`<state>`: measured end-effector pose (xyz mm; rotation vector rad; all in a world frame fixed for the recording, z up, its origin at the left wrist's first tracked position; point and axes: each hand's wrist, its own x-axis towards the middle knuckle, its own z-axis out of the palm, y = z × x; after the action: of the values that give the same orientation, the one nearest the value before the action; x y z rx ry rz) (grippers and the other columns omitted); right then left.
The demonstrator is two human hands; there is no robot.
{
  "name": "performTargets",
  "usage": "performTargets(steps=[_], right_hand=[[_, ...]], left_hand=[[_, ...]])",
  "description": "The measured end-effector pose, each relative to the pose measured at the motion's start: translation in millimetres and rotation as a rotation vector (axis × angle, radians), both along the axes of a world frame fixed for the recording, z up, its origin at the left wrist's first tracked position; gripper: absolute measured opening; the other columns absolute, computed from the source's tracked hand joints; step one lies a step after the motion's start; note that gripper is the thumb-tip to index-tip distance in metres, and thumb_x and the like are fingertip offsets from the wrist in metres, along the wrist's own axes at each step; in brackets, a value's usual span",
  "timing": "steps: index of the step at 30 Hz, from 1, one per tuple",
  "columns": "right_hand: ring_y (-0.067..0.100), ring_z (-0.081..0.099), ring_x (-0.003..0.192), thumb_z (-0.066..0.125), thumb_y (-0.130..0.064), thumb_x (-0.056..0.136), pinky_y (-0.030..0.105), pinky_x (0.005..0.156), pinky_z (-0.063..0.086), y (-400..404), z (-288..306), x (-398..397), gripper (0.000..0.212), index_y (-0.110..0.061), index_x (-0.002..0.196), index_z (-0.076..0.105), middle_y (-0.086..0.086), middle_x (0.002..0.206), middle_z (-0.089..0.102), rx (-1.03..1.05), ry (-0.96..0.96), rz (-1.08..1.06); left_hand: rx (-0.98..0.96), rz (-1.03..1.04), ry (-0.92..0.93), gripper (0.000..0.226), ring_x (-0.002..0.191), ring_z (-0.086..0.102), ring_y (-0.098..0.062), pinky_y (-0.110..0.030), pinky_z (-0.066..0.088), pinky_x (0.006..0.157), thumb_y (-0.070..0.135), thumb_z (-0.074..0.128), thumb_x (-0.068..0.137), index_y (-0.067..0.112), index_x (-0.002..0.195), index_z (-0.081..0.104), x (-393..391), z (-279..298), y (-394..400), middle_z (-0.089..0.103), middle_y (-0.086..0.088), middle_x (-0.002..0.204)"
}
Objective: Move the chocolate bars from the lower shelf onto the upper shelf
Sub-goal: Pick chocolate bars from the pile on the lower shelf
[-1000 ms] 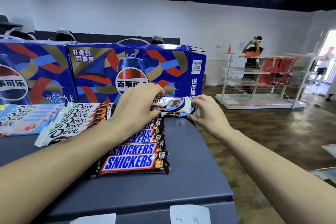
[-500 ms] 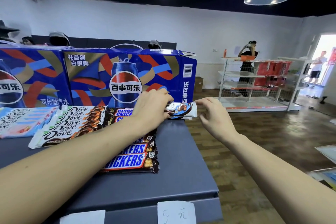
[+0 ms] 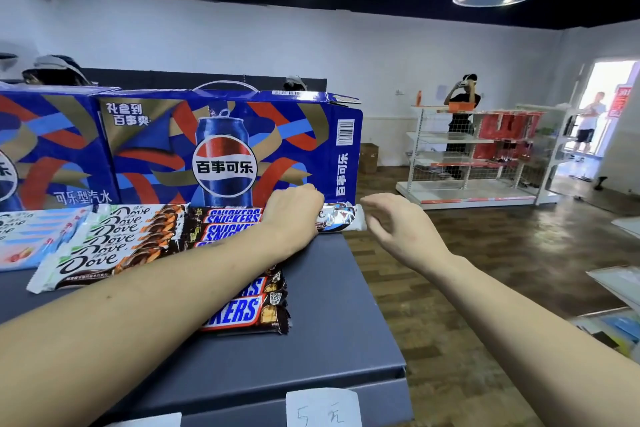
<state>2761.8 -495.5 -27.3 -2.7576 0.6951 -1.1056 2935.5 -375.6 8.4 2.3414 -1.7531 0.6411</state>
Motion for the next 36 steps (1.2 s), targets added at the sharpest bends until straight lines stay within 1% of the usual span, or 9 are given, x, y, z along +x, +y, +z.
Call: performTargets(steps=[3, 7, 10, 17, 20, 25, 29, 33, 36], right_hand=[[0.009, 0.053, 0.124, 0.055, -0.025, 0.094, 0.030, 0.100, 0.046, 2.5, -1.6, -0.8, 0.033, -0.027, 0.126, 0.063, -0.011, 0.131, 0.062, -0.002, 0.041, 0.015], [0.008, 0.052, 0.125, 0.055, -0.027, 0.094, 0.028, 0.100, 0.046, 7.8, -2.8, 1.2, 0.035, -0.028, 0.129, 0.062, -0.012, 0.134, 0.060, 0.013, 0.041, 0.031], [0.007, 0.052, 0.123, 0.051, -0.034, 0.098, 0.025, 0.097, 0.045, 11.4, -2.5, 3.6, 0.034, -0.029, 0.129, 0.062, -0.014, 0.133, 0.060, -0.007, 0.050, 0.030], [0.006, 0.050, 0.125, 0.050, -0.037, 0.098, 0.027, 0.101, 0.046, 15.8, -1.7, 3.0, 0.036, -0.028, 0.132, 0.059, -0.013, 0.135, 0.059, -0.004, 0.063, 0.019], [0.006, 0.049, 0.126, 0.051, -0.036, 0.098, 0.026, 0.100, 0.044, 19.2, -1.7, 1.1, 0.037, -0.028, 0.132, 0.059, -0.012, 0.135, 0.059, 0.004, 0.060, 0.005], [0.003, 0.043, 0.131, 0.050, -0.047, 0.097, 0.026, 0.104, 0.042, 29.9, -4.8, -2.6, 0.039, -0.034, 0.134, 0.057, -0.015, 0.140, 0.054, 0.023, 0.099, -0.040], [0.005, 0.036, 0.138, 0.047, -0.047, 0.099, 0.025, 0.111, 0.033, 50.3, -4.4, -5.0, 0.042, -0.030, 0.136, 0.056, -0.008, 0.147, 0.048, 0.037, 0.130, -0.052], [0.014, 0.029, 0.145, 0.040, -0.049, 0.100, 0.022, 0.119, 0.015, 75.3, -0.4, -10.8, 0.051, -0.023, 0.142, 0.051, 0.000, 0.154, 0.039, 0.015, 0.216, -0.045], [0.018, 0.021, 0.148, 0.026, -0.064, 0.092, 0.035, 0.122, 0.015, 97.4, 2.3, -19.9, 0.068, -0.027, 0.147, 0.043, -0.002, 0.159, 0.030, 0.024, 0.289, -0.077]], left_hand=[[0.019, 0.052, 0.020, 0.025, 0.091, 0.062, -0.026, -0.033, 0.039, 0.061, 0.011, 0.069, 0.080, 0.014, 0.104, 0.063, 2.5, 0.8, -0.9, 0.064, -0.004, 0.102], [0.045, 0.066, 0.073, 0.030, 0.094, 0.062, -0.027, -0.035, 0.048, 0.067, 0.010, 0.074, 0.078, 0.012, 0.106, 0.064, 4.3, 3.7, 1.2, 0.066, -0.006, 0.102], [0.054, 0.060, 0.078, 0.032, 0.097, 0.061, -0.027, -0.038, 0.051, 0.073, 0.011, 0.075, 0.078, 0.011, 0.107, 0.063, 2.5, 4.3, 3.0, 0.065, -0.007, 0.104], [0.051, 0.079, 0.025, 0.027, 0.095, 0.059, -0.025, -0.034, 0.037, 0.061, 0.009, 0.070, 0.080, 0.014, 0.105, 0.062, 0.5, 6.0, 5.3, 0.063, -0.005, 0.103], [0.070, 0.075, 0.010, 0.028, 0.096, 0.057, -0.025, -0.033, 0.036, 0.062, 0.023, 0.070, 0.082, 0.014, 0.107, 0.061, -3.1, 8.2, 9.7, 0.060, -0.005, 0.105], [0.082, 0.054, 0.021, 0.047, 0.107, 0.053, -0.026, -0.035, 0.040, 0.074, 0.047, 0.061, 0.086, 0.018, 0.124, 0.056, -9.6, 10.0, 25.2, 0.056, -0.006, 0.119], [0.066, 0.018, 0.038, 0.052, 0.111, 0.052, -0.026, -0.035, 0.038, 0.079, 0.054, 0.054, 0.087, 0.022, 0.127, 0.054, -14.4, 11.3, 40.6, 0.055, -0.005, 0.124], [0.049, -0.051, 0.009, 0.050, 0.114, 0.051, -0.026, -0.039, 0.037, 0.089, 0.061, 0.044, 0.088, 0.026, 0.122, 0.057, -23.9, 12.9, 64.1, 0.058, -0.004, 0.119], [0.082, -0.072, 0.028, 0.056, 0.122, 0.045, -0.026, -0.046, 0.033, 0.099, 0.066, 0.038, 0.088, 0.028, 0.125, 0.054, -33.1, 10.8, 88.8, 0.057, -0.004, 0.123]])
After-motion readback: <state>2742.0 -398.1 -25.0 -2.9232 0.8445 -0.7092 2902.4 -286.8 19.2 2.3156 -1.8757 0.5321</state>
